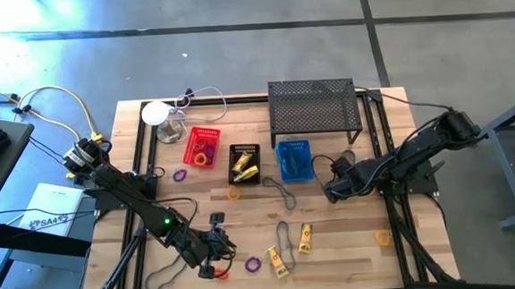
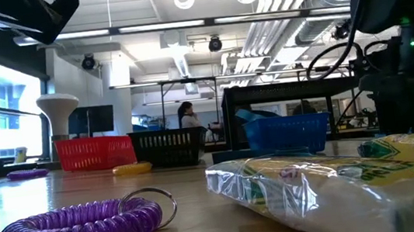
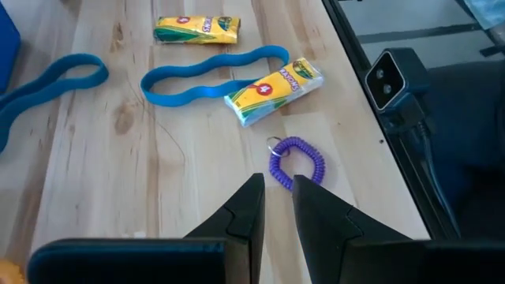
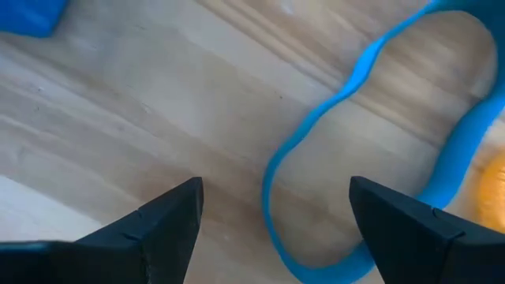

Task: Pick & Place Office Desk Supplies
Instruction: Put the blue rubber band into the blue bin

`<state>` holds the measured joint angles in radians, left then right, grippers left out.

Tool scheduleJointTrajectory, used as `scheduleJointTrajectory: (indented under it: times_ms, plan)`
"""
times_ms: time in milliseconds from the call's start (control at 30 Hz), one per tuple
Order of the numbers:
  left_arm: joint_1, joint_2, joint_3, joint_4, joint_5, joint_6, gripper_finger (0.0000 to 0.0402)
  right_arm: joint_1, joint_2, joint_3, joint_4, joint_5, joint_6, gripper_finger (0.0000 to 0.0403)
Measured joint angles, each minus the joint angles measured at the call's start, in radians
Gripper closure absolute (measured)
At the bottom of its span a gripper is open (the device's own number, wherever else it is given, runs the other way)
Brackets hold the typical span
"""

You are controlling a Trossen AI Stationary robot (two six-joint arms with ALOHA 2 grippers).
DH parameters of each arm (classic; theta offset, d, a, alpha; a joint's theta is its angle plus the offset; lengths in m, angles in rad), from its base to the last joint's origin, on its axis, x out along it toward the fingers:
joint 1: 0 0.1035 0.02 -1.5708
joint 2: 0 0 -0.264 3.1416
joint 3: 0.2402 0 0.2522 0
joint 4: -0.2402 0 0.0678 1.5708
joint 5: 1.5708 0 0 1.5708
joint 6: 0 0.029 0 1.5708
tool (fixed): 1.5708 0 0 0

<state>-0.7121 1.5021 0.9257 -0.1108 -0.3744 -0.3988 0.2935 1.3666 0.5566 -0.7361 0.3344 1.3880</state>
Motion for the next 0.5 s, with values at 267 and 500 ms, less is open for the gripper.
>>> scheduleJointTrajectory:
  times_ms: [267,500]
  plan:
    - [0.006,0.000,0.000,0.016,0.000,0.064,0.0337,0.002,-0.003,-0.044,0.057,0.024,0.018,0.0132]
    - [0.020,0.000,0.000,0.031,0.000,0.111,0.0337,0.001,-0.001,-0.045,0.061,0.050,0.025,0.0233]
